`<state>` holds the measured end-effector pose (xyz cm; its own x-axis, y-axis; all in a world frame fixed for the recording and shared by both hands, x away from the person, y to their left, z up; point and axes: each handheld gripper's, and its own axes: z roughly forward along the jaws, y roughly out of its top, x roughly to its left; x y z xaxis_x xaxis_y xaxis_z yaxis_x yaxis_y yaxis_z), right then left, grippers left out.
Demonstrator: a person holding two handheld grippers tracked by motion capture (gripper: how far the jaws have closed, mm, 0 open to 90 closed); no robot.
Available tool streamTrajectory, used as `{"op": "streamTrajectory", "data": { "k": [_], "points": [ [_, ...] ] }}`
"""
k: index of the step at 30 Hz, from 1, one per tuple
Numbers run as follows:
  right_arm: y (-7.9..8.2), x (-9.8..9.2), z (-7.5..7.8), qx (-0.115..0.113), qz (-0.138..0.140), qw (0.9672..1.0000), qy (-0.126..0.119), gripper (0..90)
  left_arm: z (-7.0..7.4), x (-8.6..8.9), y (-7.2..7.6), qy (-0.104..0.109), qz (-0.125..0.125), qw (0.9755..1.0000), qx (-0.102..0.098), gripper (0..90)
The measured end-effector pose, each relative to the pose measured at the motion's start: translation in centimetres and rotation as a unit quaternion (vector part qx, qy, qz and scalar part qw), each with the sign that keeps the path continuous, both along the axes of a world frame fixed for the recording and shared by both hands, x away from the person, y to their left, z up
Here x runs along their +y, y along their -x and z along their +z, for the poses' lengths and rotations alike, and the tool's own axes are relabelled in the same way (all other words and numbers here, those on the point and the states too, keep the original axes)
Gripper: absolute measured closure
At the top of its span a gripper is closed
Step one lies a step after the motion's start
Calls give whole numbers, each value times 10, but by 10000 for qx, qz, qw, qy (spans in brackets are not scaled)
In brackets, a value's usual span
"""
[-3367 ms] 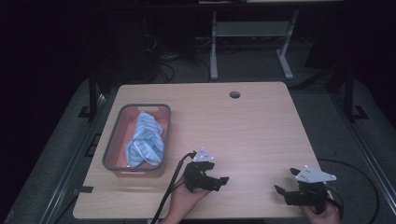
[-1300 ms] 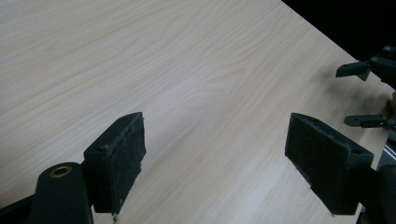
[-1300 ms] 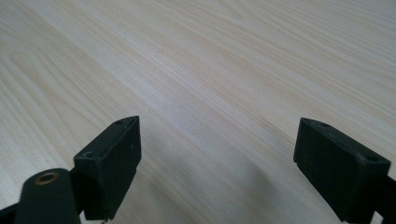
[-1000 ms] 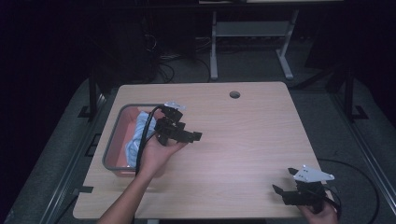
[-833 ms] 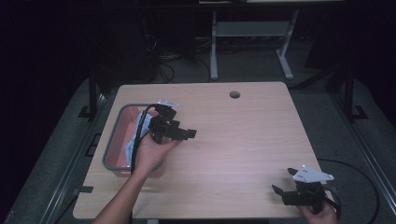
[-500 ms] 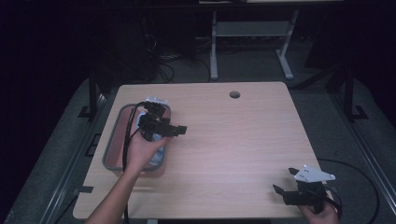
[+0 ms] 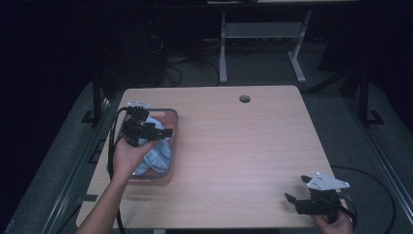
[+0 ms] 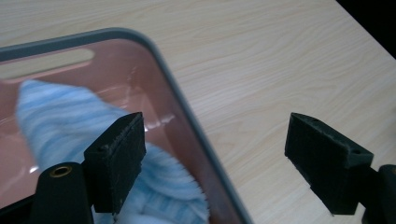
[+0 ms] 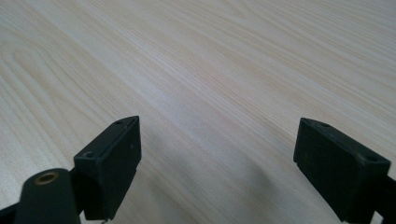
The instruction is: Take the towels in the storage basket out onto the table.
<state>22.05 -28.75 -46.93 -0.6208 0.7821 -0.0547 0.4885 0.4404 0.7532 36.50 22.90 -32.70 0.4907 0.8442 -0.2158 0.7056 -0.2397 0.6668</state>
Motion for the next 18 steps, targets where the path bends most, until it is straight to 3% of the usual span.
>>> {"op": "streamTrajectory", "data": {
  "k": [12, 18],
  "points": [
    [0, 2, -1, 35, 44, 10000, -6, 144, -12, 31, -2, -45, 462, 9989, 92, 200],
    [0, 1, -1, 30, 45, 10000, -18, 145, -26, 40, -6, -171, 713, 9969, 279, 195]
  ]
}}
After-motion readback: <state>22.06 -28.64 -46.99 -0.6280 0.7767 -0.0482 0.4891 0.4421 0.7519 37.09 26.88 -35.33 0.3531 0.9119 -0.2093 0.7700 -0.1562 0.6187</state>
